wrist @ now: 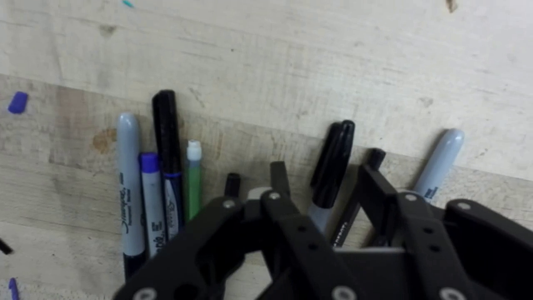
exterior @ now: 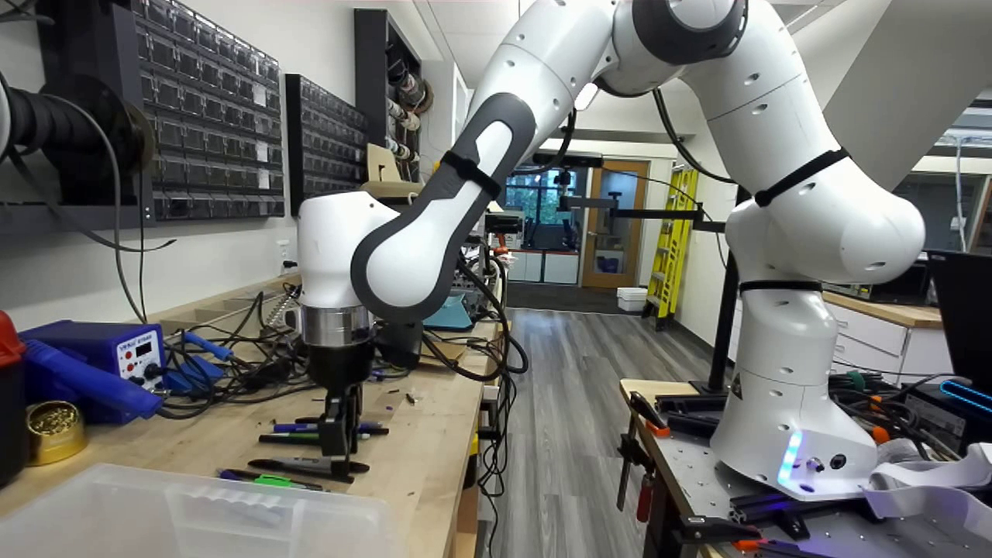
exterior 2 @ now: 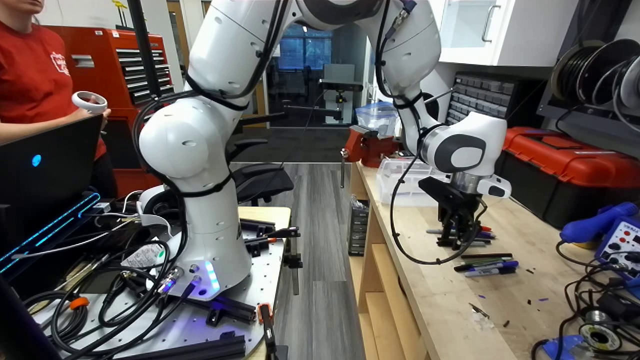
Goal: Get the middle pen on the table and put it in the colourless box
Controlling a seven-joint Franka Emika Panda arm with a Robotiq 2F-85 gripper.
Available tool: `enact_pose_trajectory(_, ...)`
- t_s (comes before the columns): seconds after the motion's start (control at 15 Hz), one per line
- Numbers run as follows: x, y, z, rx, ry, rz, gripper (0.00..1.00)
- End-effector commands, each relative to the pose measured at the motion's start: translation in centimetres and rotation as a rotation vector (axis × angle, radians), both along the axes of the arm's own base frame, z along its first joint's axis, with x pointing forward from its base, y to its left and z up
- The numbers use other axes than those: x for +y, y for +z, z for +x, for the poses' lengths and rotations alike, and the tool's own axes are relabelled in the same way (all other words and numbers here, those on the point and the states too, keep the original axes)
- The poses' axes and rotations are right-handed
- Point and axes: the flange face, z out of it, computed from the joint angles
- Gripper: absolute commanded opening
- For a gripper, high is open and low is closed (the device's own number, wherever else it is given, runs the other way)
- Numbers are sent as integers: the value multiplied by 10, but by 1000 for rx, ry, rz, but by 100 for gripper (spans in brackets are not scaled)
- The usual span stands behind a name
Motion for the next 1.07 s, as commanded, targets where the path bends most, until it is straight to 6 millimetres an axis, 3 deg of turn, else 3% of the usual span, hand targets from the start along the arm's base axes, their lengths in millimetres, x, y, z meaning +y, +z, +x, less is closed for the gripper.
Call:
enact_pose_trajectory(0.0,-8,10,-13,43,-23,27,17)
enact_pose_trajectory(0.13,-12,8,-15,62,-40,37,4)
enact_pose_trajectory(0.27,-17,5,-17,83,-56,46,1)
enact_pose_trajectory(0.6,-30,15,-14,84,-94,76,5)
enact_pose_trajectory(0.8,-40,42,-11,39,-104,86,5)
enact_pose_trajectory(1.0,-41,85,-8,-27,-95,111,5)
